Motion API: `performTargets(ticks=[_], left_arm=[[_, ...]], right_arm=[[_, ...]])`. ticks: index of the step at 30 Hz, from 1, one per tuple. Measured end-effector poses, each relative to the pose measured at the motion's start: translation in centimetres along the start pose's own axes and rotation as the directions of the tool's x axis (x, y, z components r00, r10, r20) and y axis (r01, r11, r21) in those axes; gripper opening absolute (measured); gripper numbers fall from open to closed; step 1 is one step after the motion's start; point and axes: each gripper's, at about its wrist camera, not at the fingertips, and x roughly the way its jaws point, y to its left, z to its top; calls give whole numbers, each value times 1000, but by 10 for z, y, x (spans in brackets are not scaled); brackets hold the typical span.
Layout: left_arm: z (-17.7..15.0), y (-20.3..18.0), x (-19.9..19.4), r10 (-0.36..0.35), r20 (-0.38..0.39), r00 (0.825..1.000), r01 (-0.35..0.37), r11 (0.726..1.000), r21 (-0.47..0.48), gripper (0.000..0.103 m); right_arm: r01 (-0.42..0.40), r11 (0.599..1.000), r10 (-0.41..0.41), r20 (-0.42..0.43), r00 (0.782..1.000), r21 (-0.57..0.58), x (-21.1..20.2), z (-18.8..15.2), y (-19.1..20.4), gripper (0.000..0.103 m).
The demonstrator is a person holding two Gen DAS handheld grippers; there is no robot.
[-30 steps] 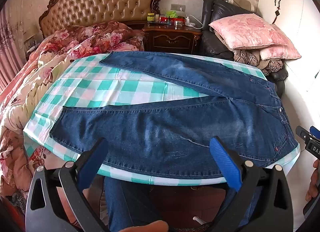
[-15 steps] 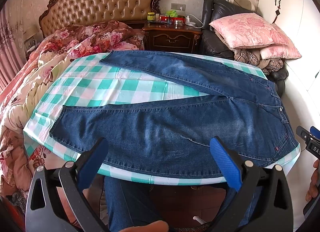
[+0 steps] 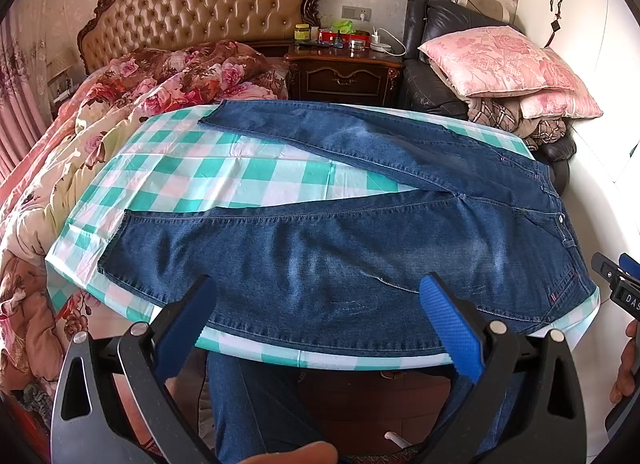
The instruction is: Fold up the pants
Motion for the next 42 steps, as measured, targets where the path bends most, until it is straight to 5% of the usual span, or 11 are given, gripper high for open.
performTargets(ticks=[42], left_arm=[[-9, 3, 8, 0, -11, 1000, 0, 1000, -7, 101]], right_arm=[[0, 1000, 1, -3, 1000, 1, 2, 0, 0, 88]])
